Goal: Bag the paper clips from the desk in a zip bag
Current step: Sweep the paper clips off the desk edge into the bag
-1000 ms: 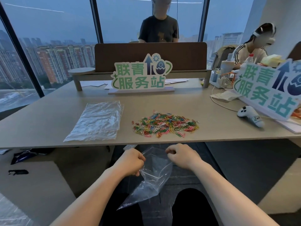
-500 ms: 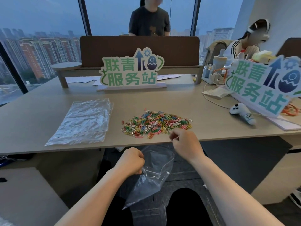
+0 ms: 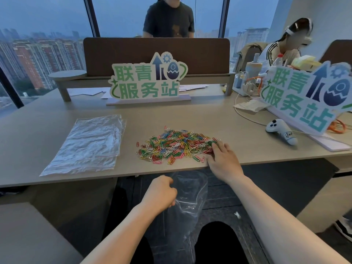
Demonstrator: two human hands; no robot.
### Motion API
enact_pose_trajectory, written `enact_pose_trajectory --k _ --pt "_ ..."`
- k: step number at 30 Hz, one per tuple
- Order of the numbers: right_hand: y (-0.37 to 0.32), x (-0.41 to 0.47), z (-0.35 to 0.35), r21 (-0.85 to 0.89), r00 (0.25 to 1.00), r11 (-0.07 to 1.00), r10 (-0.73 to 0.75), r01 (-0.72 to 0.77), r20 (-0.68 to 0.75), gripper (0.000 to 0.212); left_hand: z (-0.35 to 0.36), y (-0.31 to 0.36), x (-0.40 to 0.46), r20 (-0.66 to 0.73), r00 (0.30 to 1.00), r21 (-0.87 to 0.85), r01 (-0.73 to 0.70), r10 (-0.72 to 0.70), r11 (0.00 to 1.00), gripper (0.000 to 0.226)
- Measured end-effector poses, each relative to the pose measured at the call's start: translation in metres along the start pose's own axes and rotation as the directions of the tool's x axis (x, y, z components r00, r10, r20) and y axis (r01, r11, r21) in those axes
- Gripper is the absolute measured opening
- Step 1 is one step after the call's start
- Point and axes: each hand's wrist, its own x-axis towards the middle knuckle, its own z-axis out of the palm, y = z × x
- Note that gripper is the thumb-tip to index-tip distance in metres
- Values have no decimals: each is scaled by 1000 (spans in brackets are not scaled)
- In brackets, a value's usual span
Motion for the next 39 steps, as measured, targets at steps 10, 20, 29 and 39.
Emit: enact_pose_trajectory --k 10,20,29,39 --pt "-12 -2 9 -55 997 996 -63 65 38 57 18 3 6 -37 999 -21 -40 39 999 46" --pt "-42 -23 22 -11 985 985 -172 173 33 56 18 -1 7 -105 994 -75 -24 16 997 53" --pt "-32 -26 14 66 978 976 -209 208 10 54 12 -4 7 -144 990 -119 -15 -2 993 51" --pt "-54 -36 26 -43 956 956 -290 291 36 54 2 -8 7 -142 989 -193 8 -36 981 60"
